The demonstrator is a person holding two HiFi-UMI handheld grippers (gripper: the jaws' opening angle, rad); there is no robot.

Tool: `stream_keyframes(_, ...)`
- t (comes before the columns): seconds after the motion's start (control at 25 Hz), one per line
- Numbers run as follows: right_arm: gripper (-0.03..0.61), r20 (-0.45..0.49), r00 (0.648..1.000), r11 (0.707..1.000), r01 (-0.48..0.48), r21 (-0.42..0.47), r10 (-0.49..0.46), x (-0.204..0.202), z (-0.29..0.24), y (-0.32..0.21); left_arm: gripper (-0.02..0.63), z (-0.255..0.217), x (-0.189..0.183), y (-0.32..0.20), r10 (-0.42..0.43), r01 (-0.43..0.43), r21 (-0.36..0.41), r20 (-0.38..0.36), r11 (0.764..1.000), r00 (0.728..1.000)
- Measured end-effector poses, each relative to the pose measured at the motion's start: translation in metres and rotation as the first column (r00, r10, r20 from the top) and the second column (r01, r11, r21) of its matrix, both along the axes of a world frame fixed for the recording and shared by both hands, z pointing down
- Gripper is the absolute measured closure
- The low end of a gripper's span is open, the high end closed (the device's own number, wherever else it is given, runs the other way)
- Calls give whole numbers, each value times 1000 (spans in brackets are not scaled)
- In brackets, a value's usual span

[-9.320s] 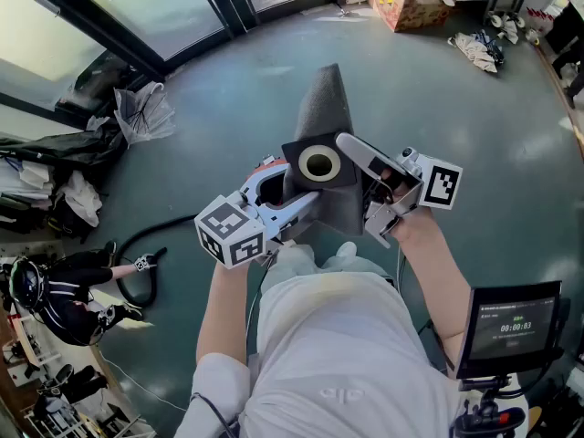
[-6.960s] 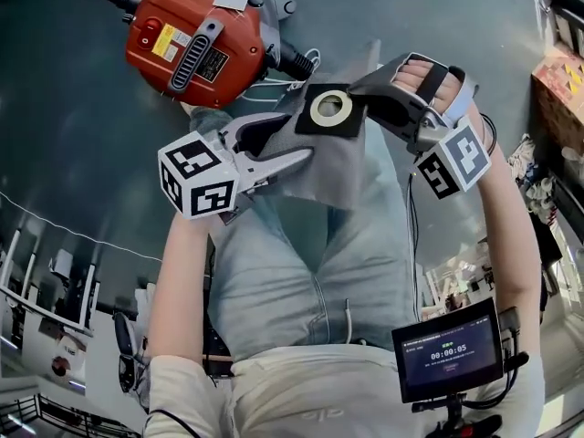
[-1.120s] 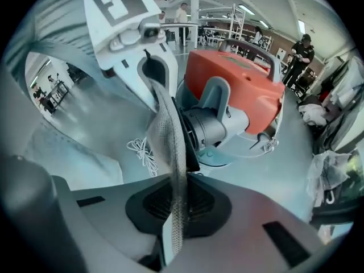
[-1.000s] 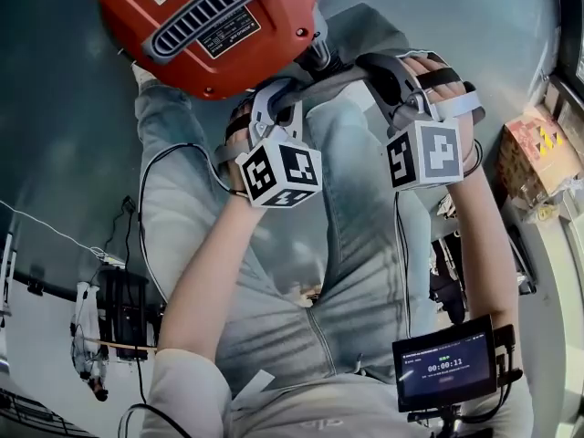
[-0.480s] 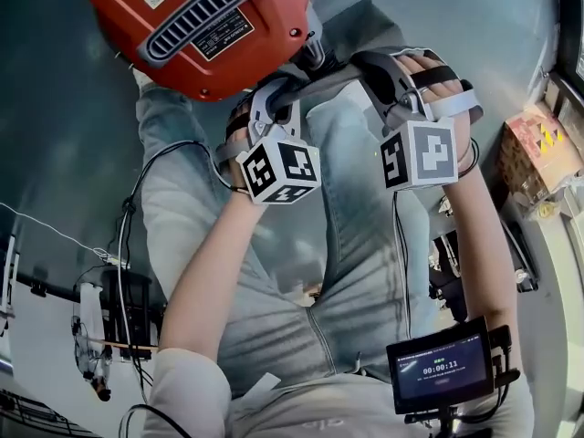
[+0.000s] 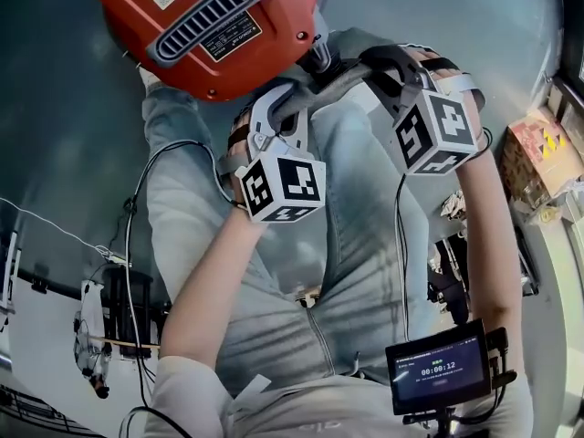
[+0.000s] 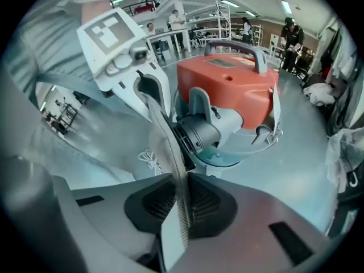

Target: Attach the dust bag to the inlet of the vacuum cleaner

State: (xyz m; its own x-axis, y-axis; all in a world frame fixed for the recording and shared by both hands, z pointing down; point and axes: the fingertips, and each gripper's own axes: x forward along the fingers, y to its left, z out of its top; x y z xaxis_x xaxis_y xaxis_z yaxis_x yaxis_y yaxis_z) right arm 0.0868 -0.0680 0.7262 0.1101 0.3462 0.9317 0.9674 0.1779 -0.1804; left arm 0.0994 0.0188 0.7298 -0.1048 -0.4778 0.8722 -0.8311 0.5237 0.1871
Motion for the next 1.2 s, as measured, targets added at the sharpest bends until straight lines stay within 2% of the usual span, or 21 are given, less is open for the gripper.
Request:
stream_keyframes(0.12,538,-45,992,992,117,-51,-119,-1,-38,5,597,-3,0,13,38,-38,-23,-20,999,999)
stream_keyframes(0.24,538,-43,989,984,135,-115,-141,-25,-75,7,597,-3,3,13,74,-74,-39,-11,996,997)
stream_keyframes(0.32,538,-34,981,977,187,-98,-191,-39,-74,8,597,-3,3,13,69,-69,-38,-7,997,998)
stream_keyframes(0.4,538,-58,947,948,313,-64,-317,-36,-54,9,597,-3,3,13,75,-75,-43,1,996,997)
stream_keyframes(0.48,538,-124,896,905,423,-57,-426,-24,-35,11,597,-3,1,12,81,-81,-45,6,996,997)
stream_keyframes(0.68,543,-223,793,820,569,-58,-566,-4,-11,22,597,0,1,13,94,-93,-35,20,995,995)
stream_keyframes(0.76,563,-247,773,806,589,-61,-584,-2,-9,24,597,-1,3,13,106,-106,-16,7,994,994)
stream_keyframes(0.84,565,-236,780,810,584,-59,-580,-4,-10,22,596,-10,4,16,100,-98,32,-68,995,993)
stream_keyframes(0.96,565,-174,806,822,567,-52,-566,-3,-12,21,580,-39,0,23,111,-82,144,-211,986,971)
stream_keyframes(1.08,565,-110,829,836,547,-42,-548,-1,-14,21,568,-76,-10,32,181,-123,234,-246,964,952)
stream_keyframes(1.2,566,-80,848,852,523,-35,-524,-1,-15,13,569,-98,-30,35,141,-63,273,-277,960,950)
